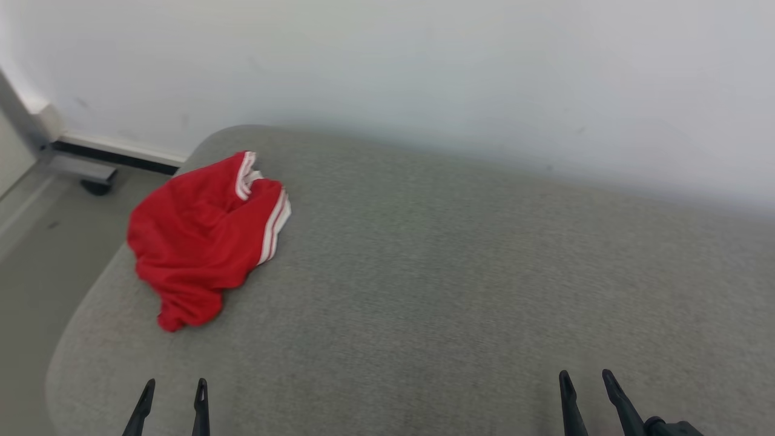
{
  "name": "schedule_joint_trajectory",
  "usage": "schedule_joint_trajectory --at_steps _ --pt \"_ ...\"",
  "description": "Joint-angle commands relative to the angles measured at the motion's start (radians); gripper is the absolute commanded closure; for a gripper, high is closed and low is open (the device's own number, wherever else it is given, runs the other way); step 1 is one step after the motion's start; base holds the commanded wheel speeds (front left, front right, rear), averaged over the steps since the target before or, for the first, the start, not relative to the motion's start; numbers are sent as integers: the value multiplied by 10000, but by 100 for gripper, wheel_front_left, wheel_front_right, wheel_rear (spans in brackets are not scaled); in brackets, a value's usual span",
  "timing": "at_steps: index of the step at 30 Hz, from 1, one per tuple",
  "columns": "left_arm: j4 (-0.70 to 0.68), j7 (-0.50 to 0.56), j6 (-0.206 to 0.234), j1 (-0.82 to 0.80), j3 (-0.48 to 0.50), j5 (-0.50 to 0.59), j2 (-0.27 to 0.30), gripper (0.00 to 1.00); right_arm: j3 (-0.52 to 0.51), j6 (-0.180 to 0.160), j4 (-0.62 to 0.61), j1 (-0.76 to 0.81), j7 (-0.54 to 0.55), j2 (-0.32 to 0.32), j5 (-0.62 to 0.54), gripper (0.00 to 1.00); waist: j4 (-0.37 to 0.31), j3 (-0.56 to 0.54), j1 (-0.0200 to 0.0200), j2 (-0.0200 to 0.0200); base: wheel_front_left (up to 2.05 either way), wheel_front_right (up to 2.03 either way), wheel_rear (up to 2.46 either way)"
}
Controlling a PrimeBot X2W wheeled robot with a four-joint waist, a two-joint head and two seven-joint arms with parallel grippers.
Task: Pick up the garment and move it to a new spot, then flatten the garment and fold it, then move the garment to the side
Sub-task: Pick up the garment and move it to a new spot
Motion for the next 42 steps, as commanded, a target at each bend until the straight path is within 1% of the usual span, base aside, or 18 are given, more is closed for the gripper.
schedule_joint_trajectory --at_steps 1,4,8,13,21,25,28,33,42 --pt "14 -32 52 54 21 -43 46 0 20 -29 17 103 0 68 35 0 910 -46 0 0 0 0 0" --pt "58 -32 54 69 58 -68 71 0 36 -29 33 84 0 80 4 0 1347 -27 0 0 0 0 0" --pt "38 -32 110 174 202 -146 93 0 145 -29 51 5 0 100 -24 0 1742 15 0 0 0 0 0" --pt "-189 -32 234 285 424 -257 4 0 387 -29 171 -288 0 35 -99 0 1857 183 0 0 0 0 0" --pt "-313 -32 289 387 646 -285 -89 0 614 -29 338 -562 0 -103 -28 0 1875 222 0 0 0 0 0" --pt "-123 -32 266 18 751 -433 -127 0 501 -29 295 -528 0 -145 -9 0 1829 235 0 0 0 0 0" --pt "192 -32 174 -500 712 -548 -2 0 345 -29 192 -380 0 -159 -62 0 1764 270 0 0 0 0 0" --pt "538 -32 93 -1768 827 -824 305 0 287 -29 -118 -507 0 -307 -189 0 1185 706 0 0 0 0 0" --pt "1557 -32 7 -4650 1151 -1375 1077 0 410 -29 -881 -1161 1 -772 -388 0 -317 2104 0 0 0 0 0"
